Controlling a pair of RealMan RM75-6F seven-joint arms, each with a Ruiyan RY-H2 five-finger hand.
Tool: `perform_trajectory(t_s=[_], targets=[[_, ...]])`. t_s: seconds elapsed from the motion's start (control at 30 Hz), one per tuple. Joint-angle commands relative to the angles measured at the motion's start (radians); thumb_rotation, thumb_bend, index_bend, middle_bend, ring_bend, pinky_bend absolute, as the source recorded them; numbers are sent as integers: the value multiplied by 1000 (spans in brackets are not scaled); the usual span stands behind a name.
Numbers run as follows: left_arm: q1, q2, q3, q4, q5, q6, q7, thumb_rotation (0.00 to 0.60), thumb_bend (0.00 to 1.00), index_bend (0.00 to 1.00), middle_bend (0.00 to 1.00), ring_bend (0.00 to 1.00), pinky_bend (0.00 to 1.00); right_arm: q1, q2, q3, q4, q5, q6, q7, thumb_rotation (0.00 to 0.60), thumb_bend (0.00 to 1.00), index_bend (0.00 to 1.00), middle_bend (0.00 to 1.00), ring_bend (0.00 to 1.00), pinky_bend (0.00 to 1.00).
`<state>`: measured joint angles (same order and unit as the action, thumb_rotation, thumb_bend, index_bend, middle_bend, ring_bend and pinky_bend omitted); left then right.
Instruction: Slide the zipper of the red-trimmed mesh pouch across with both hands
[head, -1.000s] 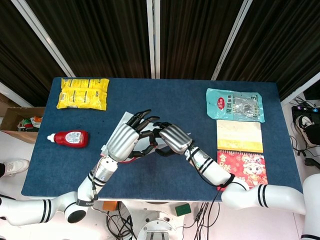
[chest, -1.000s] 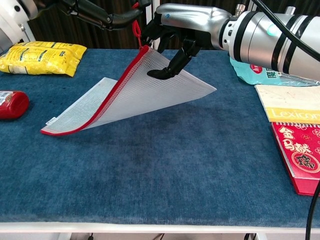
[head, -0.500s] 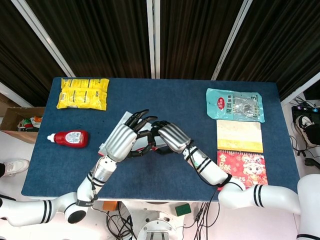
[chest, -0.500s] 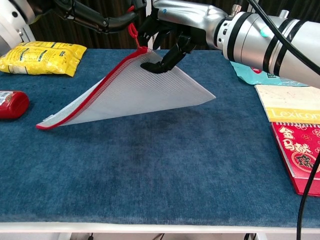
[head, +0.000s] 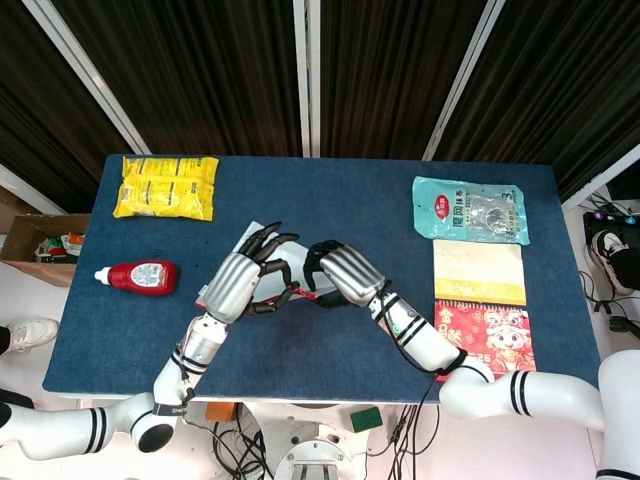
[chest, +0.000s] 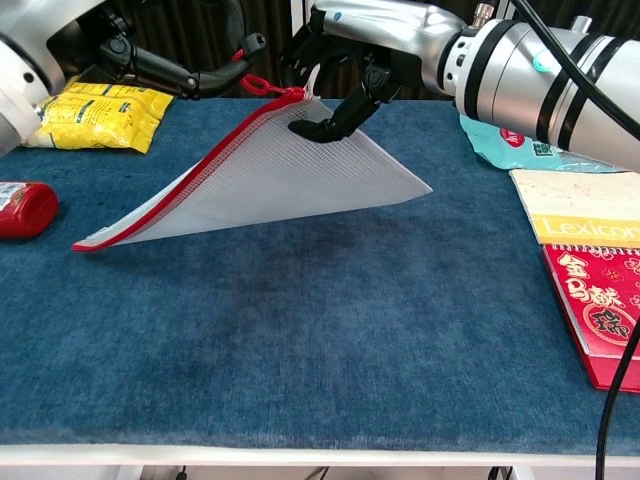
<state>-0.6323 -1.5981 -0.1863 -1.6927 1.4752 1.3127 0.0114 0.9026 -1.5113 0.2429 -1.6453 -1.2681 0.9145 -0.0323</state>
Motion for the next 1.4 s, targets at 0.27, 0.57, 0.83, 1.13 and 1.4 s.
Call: perform_trajectory(t_s=[0.27,0.57,0.83,1.13,1.4], targets=[[16,0,9,7,-43,-45,-88,600,511,633,171,27,125,-8,7,2,-14,7,15,-19,600,614,795,514,250,310],[22,-14,14,29,-45,-60,-118,600,514,633,171,27,125,-19,1,8,-15,3,45,-24,600,623,800,514,250,310],[28,-24,18,50,-48,-69,-137,600,514,633,171,27,125,-32,5,10,-26,-1,68,-29,600,624,804,516,250,310],[25,-21,2,43,-51,-80,-153,600,514,633,171,27,125,-30,34,-1,-56,15,41,-72,600,629,805,516,249,310],[13,-24,-11,29,-74,-107,-129,600,513,633,171,27,125,-26,48,-8,-86,8,37,-106,600,714,806,513,243,310]])
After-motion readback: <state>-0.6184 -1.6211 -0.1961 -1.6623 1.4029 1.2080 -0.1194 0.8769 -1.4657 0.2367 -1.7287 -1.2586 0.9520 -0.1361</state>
